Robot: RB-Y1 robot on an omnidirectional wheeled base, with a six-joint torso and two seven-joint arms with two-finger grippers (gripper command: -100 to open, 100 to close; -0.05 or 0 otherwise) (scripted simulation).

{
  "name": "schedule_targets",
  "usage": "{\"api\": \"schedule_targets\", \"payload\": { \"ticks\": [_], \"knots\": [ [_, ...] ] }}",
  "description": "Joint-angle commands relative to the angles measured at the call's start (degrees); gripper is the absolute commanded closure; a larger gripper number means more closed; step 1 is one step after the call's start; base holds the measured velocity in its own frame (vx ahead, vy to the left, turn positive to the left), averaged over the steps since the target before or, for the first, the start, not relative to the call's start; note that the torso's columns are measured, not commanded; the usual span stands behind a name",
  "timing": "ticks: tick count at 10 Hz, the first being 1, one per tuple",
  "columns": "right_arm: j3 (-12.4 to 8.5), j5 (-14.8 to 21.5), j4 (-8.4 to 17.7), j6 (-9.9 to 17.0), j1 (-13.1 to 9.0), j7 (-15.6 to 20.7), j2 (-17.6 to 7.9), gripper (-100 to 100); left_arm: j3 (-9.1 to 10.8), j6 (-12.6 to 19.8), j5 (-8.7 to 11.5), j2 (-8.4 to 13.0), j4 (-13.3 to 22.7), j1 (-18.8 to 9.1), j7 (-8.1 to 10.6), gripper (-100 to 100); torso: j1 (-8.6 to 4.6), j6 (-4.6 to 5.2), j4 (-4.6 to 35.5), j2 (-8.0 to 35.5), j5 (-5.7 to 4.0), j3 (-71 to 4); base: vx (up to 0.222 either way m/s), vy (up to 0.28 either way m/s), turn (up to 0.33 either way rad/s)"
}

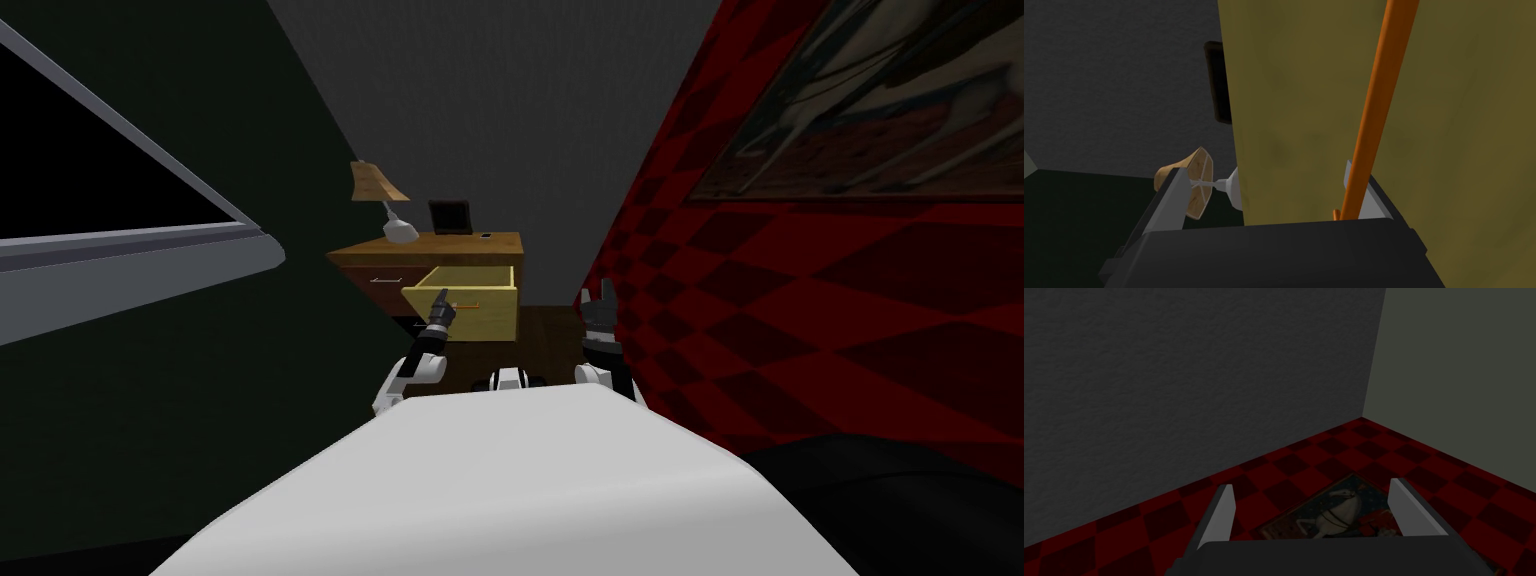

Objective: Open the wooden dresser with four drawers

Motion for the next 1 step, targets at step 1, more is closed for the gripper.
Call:
{"api": "schedule_targets", "payload": {
  "ticks": [1],
  "knots": [
    [0.0,0.0,0.0,0.0,0.0,0.0,0.0,0,0.0,0.0,0.0,0.0,0.0,0.0,0.0,0,0.0,0.0,0.0,0.0,0.0,0.0,0.0,0.0,0.0]
  ]
}}
